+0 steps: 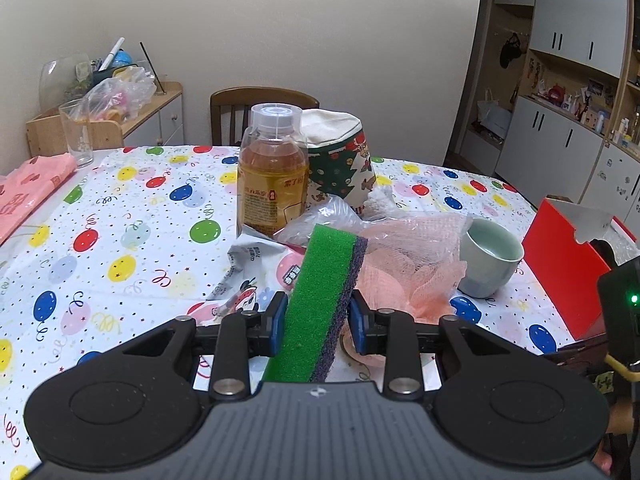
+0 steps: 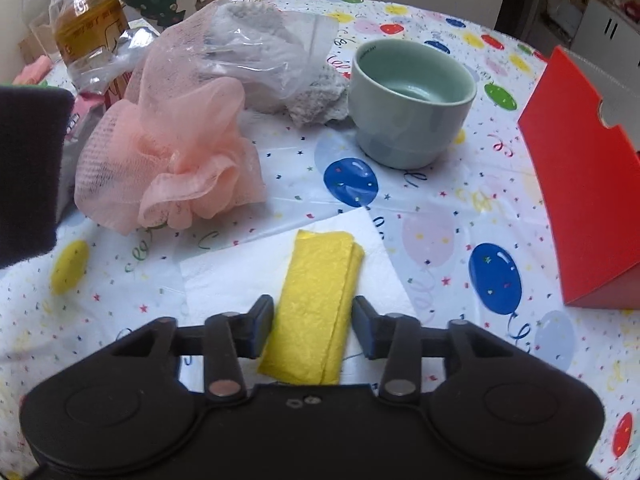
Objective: Organize soft objects
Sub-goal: 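Carry the yellow cloth and green sponge with both tools into the red box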
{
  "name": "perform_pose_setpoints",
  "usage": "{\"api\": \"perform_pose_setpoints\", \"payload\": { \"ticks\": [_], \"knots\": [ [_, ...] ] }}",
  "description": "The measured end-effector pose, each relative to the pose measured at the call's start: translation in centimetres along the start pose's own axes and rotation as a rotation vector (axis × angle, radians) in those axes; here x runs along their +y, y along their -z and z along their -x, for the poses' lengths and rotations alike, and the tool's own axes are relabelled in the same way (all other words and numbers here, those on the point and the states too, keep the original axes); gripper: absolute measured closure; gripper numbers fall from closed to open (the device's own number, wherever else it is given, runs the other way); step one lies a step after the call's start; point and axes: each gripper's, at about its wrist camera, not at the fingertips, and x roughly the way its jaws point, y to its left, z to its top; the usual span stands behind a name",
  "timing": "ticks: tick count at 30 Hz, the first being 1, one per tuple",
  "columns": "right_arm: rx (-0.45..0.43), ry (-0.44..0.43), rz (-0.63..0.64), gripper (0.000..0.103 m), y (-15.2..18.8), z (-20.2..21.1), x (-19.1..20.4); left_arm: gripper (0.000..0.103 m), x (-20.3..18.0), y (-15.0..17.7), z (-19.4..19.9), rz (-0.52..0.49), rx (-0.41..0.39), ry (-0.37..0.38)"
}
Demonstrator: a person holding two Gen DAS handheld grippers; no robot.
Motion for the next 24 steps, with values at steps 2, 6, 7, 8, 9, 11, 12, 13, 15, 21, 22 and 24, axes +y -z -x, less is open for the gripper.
{"api": "perform_pose_setpoints", "payload": {
  "ticks": [2,6,7,8,9,11,12,13,15,21,22,24],
  "knots": [
    [-0.007,-0.006,0.006,0.063,0.0,0.1,-0.1,0.072,0.0,0.0,0.2,0.001,-0.001,-0.003],
    [-0.040,-0.038,0.014,0.064,0.0,0.8,-0.5,0.072,-0.1,0.0,0.7,0.009,-0.005,-0.006],
    [-0.051,-0.044,0.015,0.065,-0.1,1.1,-0.6,0.072,-0.2,-0.1,0.8,0.008,-0.005,-0.006],
    [-0.058,-0.055,0.011,0.065,-0.2,1.4,-0.9,0.072,-0.3,-0.1,0.8,0.009,-0.005,-0.004],
    [-0.064,-0.066,0.003,0.065,-0.2,1.8,-1.1,0.072,-0.4,-0.2,0.9,0.012,-0.005,0.001],
    [-0.081,-0.091,-0.015,0.065,-0.1,2.8,-2.0,0.072,-0.7,-0.5,1.1,0.024,-0.003,0.017],
    [-0.091,-0.106,-0.025,0.065,-0.1,3.4,-2.5,0.072,-0.9,-0.7,1.3,0.025,-0.007,0.025],
    [-0.100,-0.122,-0.039,0.065,-0.1,4.1,-3.0,0.072,-1.2,-0.8,1.5,0.021,-0.011,0.032],
    [-0.118,-0.148,-0.058,0.065,0.0,5.4,-4.0,0.072,-1.9,-1.2,1.8,0.017,-0.014,0.048],
    [-0.189,-0.183,-0.082,0.065,-0.4,9.7,-7.1,0.072,-5.0,-2.8,2.8,0.006,-0.030,0.115],
    [-0.201,-0.186,-0.086,0.065,-0.4,10.5,-7.8,0.072,-5.8,-3.2,3.0,-0.002,-0.036,0.130],
    [-0.228,-0.191,-0.100,0.065,-0.4,11.7,-9.2,0.072,-7.3,-3.8,3.4,-0.015,-0.043,0.157]
  ]
}}
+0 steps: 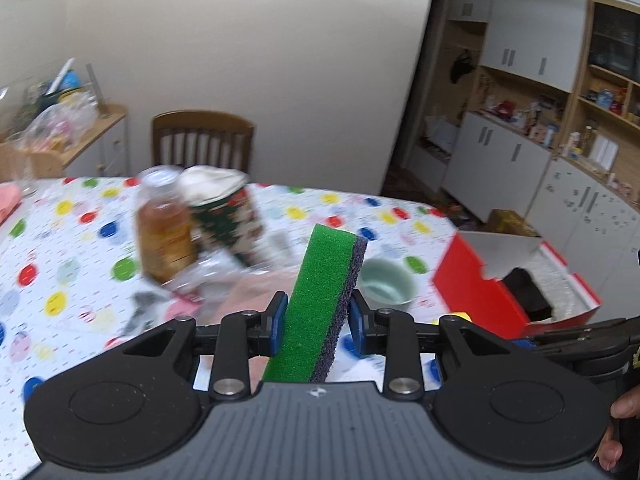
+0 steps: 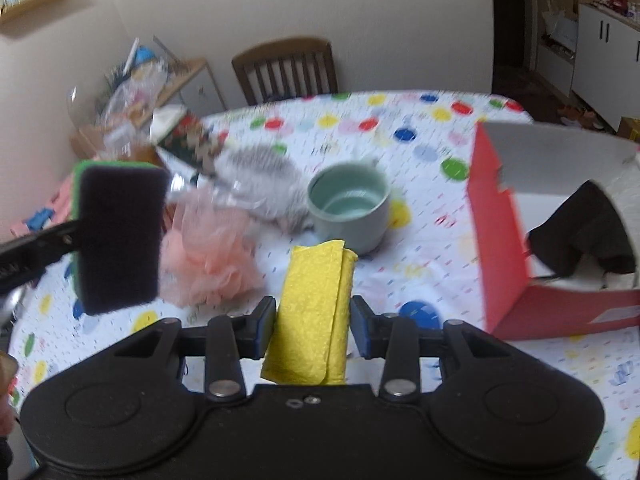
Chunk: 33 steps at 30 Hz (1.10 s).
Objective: Organize soft objects
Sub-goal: 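Carry the yellow cloth and green sponge with both tools into the red box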
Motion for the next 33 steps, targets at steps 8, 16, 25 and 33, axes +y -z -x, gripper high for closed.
{"api": "perform_pose_setpoints", "payload": {
  "ticks": [8,16,25,33],
  "knots": [
    [-0.077,0.026,-0.050,0.065,-1.3,4.3,-5.7,0.072,-6.6,-1.8,-1.0,-0.054,-0.003,0.101],
    [-0.113,0.087,-0.094,0.065,-2.0,6.3,-12.6,0.072,-13.9,-2.7,-4.4,-0.075,0.046,0.179],
    [-0.119,0.129,-0.125,0.065,-2.4,7.0,-20.0,0.072,-22.0,-3.3,-9.0,-0.149,0.085,0.213],
    [-0.064,0.178,-0.140,0.064,-3.0,5.1,-25.1,0.072,-27.2,-3.3,-14.8,-0.260,0.124,0.158]
  ]
}}
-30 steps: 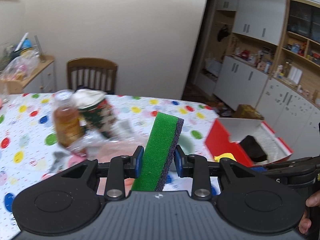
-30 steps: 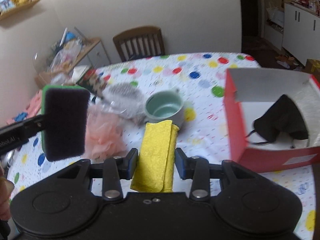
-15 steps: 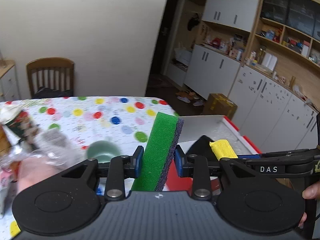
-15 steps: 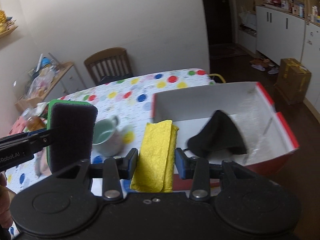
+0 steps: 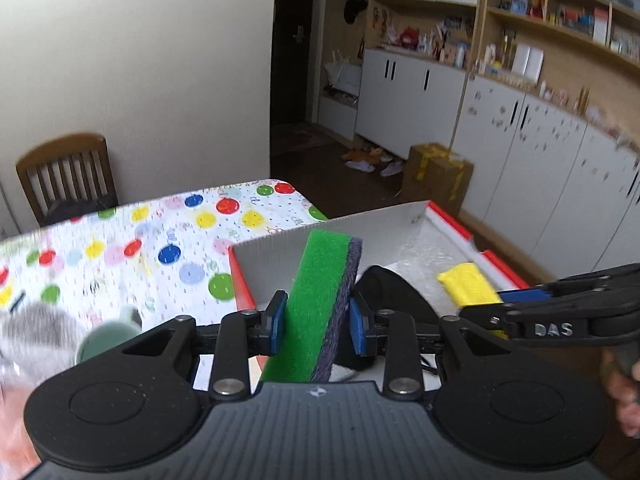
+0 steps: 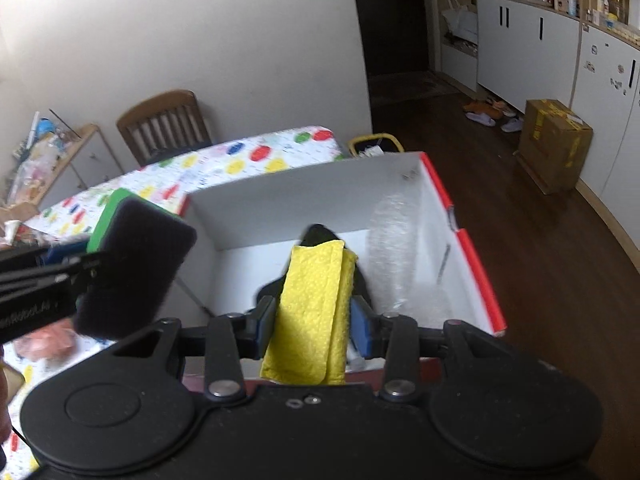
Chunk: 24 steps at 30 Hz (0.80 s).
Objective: Organize soft objects
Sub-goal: 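Carry the yellow cloth and green sponge with both tools into the red box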
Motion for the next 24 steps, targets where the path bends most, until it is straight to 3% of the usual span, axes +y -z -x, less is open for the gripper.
{"api": "perform_pose_setpoints", "payload": {
  "ticks": [10,24],
  "knots": [
    [0.050,-0.012,0.040,0.065,-0.2,-4.1,-2.5,0.076,-3.3,-1.5,-7.2,-0.118,0.073,-0.037],
    [0.127,0.003,0.106,0.064,0.0,-7.6,-3.4,0.076,-4.4,-0.5,-13.8,-0.141,0.232,-0.069]
  ]
}}
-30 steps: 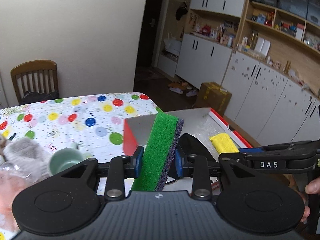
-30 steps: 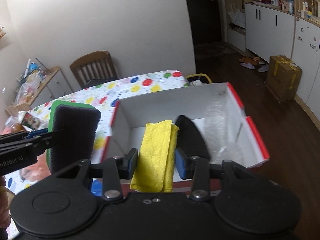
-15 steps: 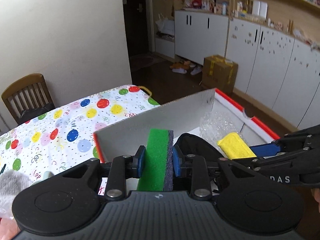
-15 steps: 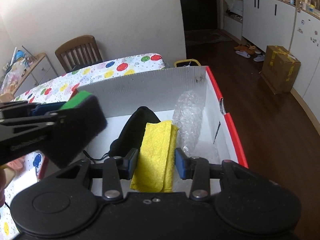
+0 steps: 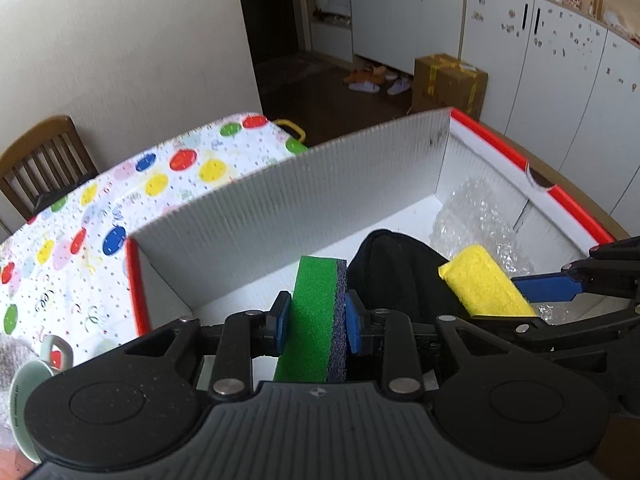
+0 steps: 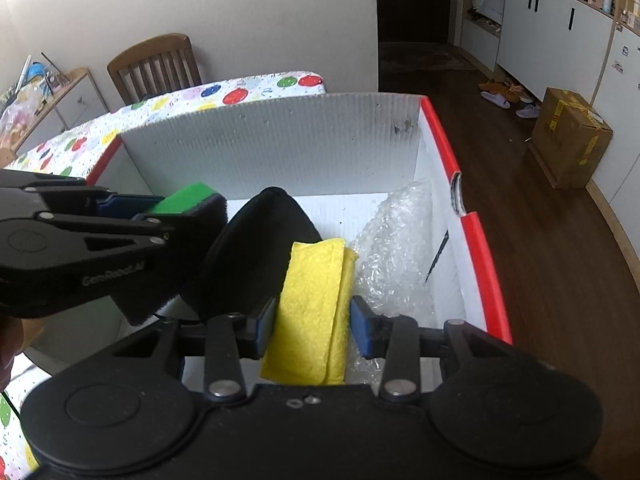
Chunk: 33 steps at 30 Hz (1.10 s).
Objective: Organize soft objects
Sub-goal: 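Carry the yellow cloth and green sponge with both tools into the red box, then open the right tool releasing the cloth while the left tool releases the sponge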
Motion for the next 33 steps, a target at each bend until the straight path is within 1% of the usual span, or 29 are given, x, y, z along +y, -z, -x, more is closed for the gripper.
{"api": "perform_pose_setpoints", "payload": {
  "ticks": [2,6,9,13,15,17,18,19,22,24,33],
  "knots": [
    [0.012,-0.002,0.011,0.064,0.1,-0.3,0.0,0.076,-0.1,0.0,-0.4,0.000,0.017,0.005],
    [0.040,-0.006,0.021,0.064,0.2,-0.8,-0.1,0.076,-0.3,-0.2,-0.7,-0.008,0.018,0.001],
    [0.053,-0.012,0.022,0.064,0.2,-1.0,-0.3,0.075,-0.3,-0.1,-0.7,-0.015,0.037,-0.004],
    [0.055,-0.018,0.024,0.063,0.2,-0.8,-0.5,0.075,-0.3,0.5,-1.0,-0.009,0.078,0.006],
    [0.051,-0.030,0.025,0.062,0.1,-0.5,-0.5,0.073,-0.3,0.8,-0.7,-0.007,0.075,0.009],
    [0.042,-0.033,0.025,0.060,0.1,-0.1,-0.5,0.065,-0.2,0.8,-0.5,0.006,0.075,0.026],
    [0.039,-0.038,0.026,0.059,0.1,0.0,-0.5,0.046,-0.1,0.9,-0.3,0.015,0.074,0.037],
    [0.035,-0.041,0.026,0.059,0.1,0.3,-0.5,0.034,0.0,0.9,-0.1,0.021,0.071,0.044],
    [0.020,-0.052,0.025,0.057,0.2,1.2,-0.6,0.033,-0.1,1.1,0.9,0.025,0.030,0.031],
    [0.009,-0.060,0.026,0.055,0.1,1.9,-0.5,0.033,-0.1,1.1,1.4,0.035,0.024,0.045],
    [-0.049,-0.082,0.035,0.047,0.0,5.4,0.2,0.033,0.2,1.3,5.2,0.068,-0.053,0.071]
  ]
}}
